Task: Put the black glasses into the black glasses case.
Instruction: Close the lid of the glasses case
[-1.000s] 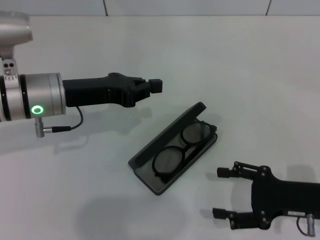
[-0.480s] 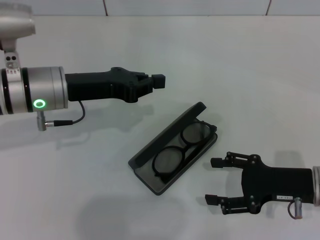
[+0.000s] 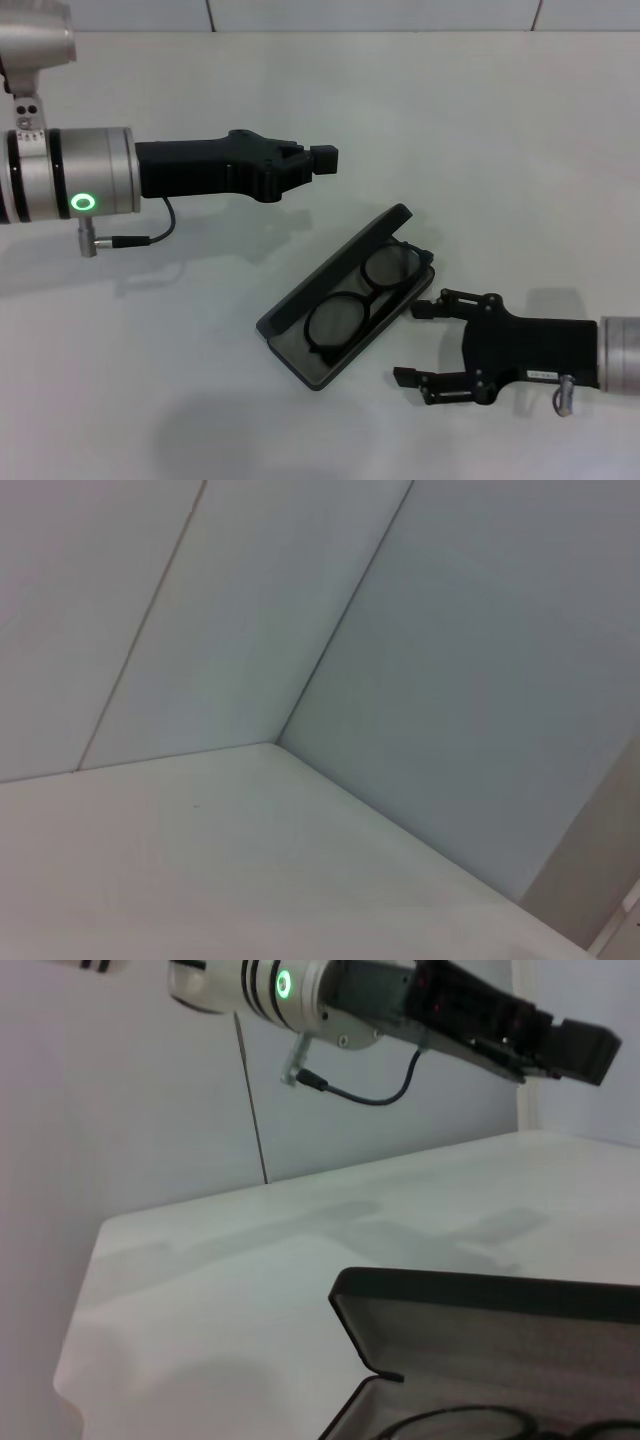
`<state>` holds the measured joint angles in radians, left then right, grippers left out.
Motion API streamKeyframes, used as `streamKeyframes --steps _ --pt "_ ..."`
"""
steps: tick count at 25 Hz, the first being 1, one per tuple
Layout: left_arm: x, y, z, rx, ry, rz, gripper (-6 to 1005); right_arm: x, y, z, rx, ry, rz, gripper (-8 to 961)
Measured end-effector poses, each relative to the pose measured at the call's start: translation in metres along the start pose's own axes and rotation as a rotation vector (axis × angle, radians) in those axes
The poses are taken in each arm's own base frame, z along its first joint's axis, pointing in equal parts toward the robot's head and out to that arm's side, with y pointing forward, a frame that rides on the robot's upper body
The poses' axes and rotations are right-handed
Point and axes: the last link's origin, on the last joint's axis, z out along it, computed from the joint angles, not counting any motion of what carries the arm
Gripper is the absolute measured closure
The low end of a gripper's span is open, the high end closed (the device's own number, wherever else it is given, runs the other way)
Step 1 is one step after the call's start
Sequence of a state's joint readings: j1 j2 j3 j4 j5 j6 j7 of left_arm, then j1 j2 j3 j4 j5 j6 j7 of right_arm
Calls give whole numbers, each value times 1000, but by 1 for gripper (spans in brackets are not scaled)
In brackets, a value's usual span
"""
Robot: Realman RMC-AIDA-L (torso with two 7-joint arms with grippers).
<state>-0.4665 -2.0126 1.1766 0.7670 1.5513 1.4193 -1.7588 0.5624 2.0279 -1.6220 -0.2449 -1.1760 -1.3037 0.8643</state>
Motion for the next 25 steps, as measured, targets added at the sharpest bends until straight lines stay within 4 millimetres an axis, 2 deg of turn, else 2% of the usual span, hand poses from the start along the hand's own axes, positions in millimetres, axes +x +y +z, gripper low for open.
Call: streamKeyframes --steps 11,20,22,25 --pt "-1 2 1 -15 -3 -1 959 -7 2 23 -23 45 -39 121" --pt "0 2 1 -15 1 2 958 -13 -2 32 8 40 -37 121" --pt "2 1 -1 -8 15 2 958 -14 -4 33 17 39 -39 121" --pt "7 -7 -15 42 76 -13 958 -18 -6 32 36 15 -28 121"
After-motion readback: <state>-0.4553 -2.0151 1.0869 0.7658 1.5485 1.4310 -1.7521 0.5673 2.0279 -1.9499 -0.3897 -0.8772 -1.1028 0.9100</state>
